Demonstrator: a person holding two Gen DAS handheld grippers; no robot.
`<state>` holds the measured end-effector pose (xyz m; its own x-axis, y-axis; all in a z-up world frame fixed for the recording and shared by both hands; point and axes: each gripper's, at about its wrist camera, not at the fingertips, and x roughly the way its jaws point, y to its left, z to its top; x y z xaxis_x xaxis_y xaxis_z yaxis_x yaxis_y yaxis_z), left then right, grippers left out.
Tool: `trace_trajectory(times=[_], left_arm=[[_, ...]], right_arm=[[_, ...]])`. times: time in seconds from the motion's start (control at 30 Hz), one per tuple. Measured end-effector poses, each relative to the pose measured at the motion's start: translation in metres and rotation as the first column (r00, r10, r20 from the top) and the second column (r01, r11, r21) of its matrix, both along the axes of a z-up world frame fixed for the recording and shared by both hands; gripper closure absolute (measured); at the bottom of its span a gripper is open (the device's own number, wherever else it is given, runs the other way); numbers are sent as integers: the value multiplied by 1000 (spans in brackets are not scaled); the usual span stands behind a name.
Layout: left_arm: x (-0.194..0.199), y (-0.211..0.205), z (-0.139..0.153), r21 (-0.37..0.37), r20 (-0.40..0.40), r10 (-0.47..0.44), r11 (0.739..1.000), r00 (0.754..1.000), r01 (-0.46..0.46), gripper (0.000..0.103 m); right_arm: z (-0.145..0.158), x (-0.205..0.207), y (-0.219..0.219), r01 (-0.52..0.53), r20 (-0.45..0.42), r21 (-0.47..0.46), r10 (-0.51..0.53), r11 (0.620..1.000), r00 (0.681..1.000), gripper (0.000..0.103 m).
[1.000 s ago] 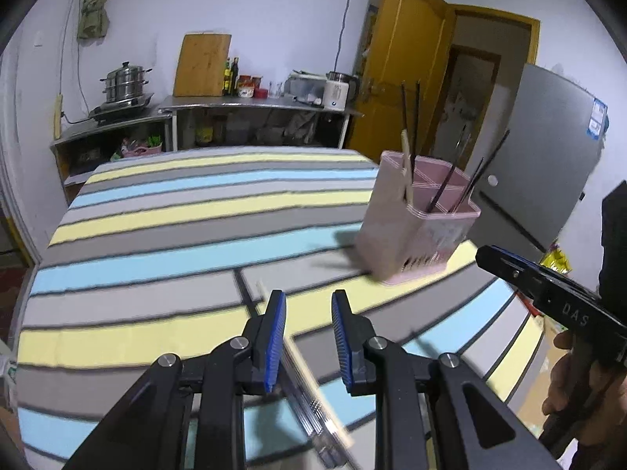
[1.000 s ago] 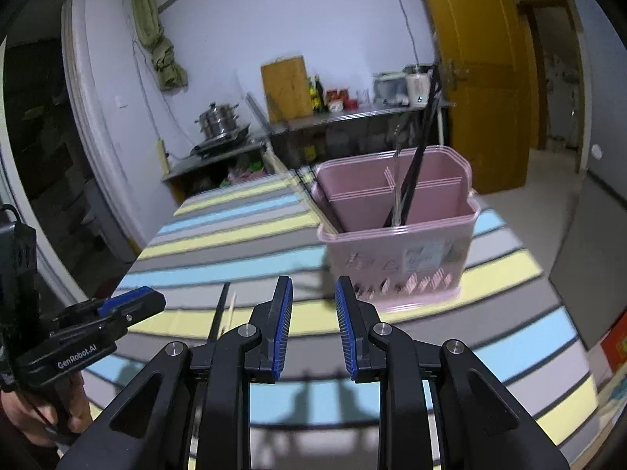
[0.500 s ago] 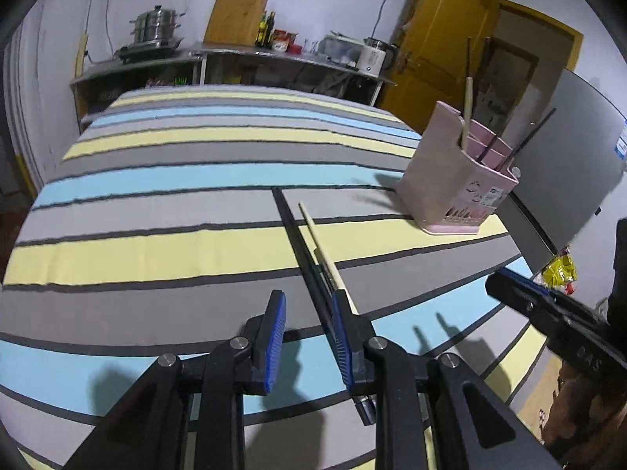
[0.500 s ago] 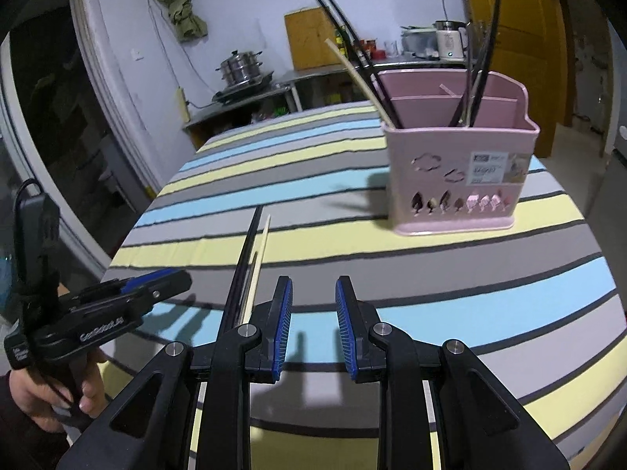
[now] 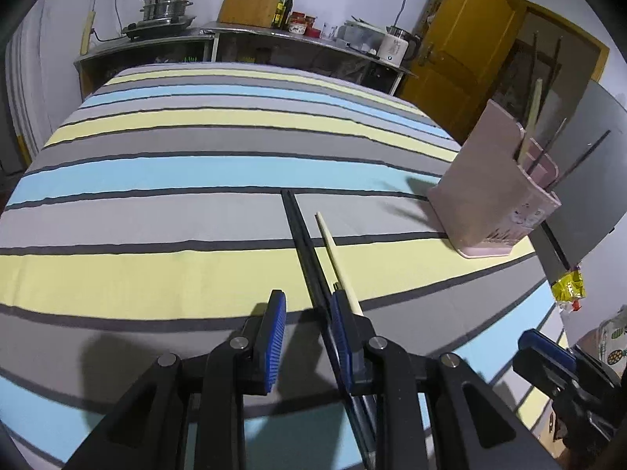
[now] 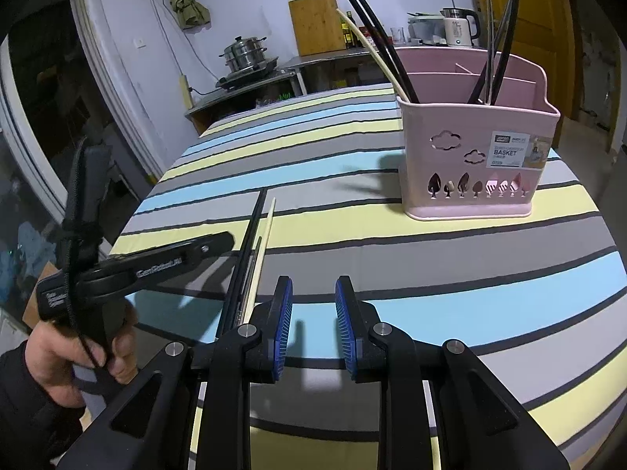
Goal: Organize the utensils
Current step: 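Move both open grippers back to the remaining chopsticks on the cloth, then close the left gripper on a black chopstick while the right gripper grasps a light wooden chopstick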
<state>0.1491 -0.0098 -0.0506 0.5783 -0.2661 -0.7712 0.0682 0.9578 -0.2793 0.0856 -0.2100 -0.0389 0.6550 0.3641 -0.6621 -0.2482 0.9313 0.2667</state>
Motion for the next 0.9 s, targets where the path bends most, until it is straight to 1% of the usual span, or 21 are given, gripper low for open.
trace_trajectory(times=[0.1, 0.37, 0.47, 0.57, 0.67, 0.77, 0.9], left_arm=[[6, -3, -8, 26, -20, 7, 1000, 1000, -7, 79], [12, -12, -7, 107, 1, -1, 994, 1000, 1, 79], [20, -11, -8, 105, -3, 5, 994, 1000, -4, 79], [22, -7, -8, 108, -10, -2, 994, 1000, 3, 86], [16, -2, -9, 122, -4, -34, 992, 999, 34, 91], [9, 7, -8, 127, -9, -47, 991, 999, 48, 93], [3, 23, -8, 126, -20, -61, 990, 998, 63, 93]], right_arm=[[-1, 3, 0, -1, -4, 1, 1, 1000, 1000, 79], [-2, 7, 0, -1, -10, 6, 1, 1000, 1000, 79], [-3, 7, 2, -2, -12, 7, 2, 1000, 1000, 79], [-3, 8, 3, -3, -15, 9, 3, 1000, 1000, 79], [-2, 9, 2, -3, -14, 8, 3, 1000, 1000, 79], [-3, 10, 2, -6, -14, 6, 6, 1000, 1000, 79], [-3, 18, 10, -24, -18, -8, 24, 1000, 1000, 79]])
